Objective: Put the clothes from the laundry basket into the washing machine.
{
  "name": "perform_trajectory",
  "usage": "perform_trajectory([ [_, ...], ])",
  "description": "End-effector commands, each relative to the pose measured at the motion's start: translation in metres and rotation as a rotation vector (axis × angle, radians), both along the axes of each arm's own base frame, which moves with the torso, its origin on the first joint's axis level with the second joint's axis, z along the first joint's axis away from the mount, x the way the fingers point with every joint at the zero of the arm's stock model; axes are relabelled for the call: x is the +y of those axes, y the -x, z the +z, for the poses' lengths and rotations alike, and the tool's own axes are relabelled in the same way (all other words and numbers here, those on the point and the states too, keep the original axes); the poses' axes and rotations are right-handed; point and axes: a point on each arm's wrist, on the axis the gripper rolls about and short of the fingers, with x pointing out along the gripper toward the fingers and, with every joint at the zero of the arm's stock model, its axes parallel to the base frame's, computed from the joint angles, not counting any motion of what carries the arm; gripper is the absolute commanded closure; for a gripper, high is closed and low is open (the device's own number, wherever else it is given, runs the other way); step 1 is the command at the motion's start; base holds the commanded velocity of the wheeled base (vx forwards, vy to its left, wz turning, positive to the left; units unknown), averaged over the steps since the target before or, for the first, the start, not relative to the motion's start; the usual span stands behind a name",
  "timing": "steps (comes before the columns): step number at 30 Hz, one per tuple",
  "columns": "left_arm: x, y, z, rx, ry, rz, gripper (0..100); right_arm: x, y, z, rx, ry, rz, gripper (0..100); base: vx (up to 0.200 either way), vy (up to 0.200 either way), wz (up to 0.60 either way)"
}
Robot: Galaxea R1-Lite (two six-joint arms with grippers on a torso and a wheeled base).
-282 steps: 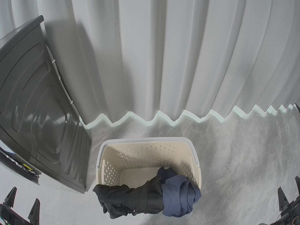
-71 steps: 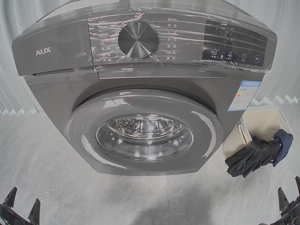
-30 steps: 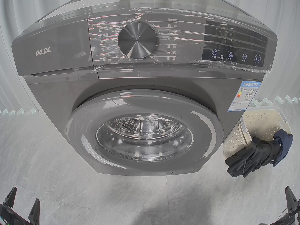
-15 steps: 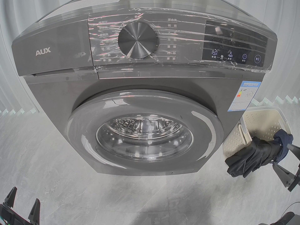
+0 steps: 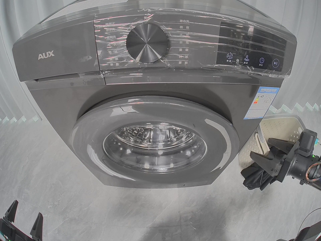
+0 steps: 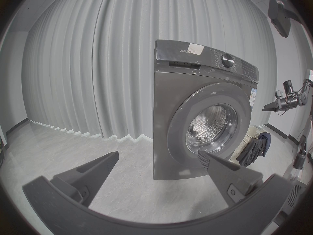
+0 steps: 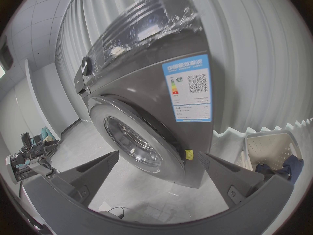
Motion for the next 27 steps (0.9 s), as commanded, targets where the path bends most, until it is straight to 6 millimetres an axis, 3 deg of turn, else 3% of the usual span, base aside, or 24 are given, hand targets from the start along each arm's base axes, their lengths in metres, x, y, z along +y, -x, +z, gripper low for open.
perform_trajectory([
  [1, 0.000, 0.000, -0.005, 0.001, 0.001, 0.002, 0, 0.017, -0.022, -0.008, 0.065, 0.027, 0.022, 0, 0.000, 0.000, 0.00],
  [27, 0.000, 0.000, -0.005, 0.001, 0.002, 0.002, 0, 0.051, -0.065, -0.014, 0.114, 0.067, 0.031, 0, 0.000, 0.000, 0.00],
])
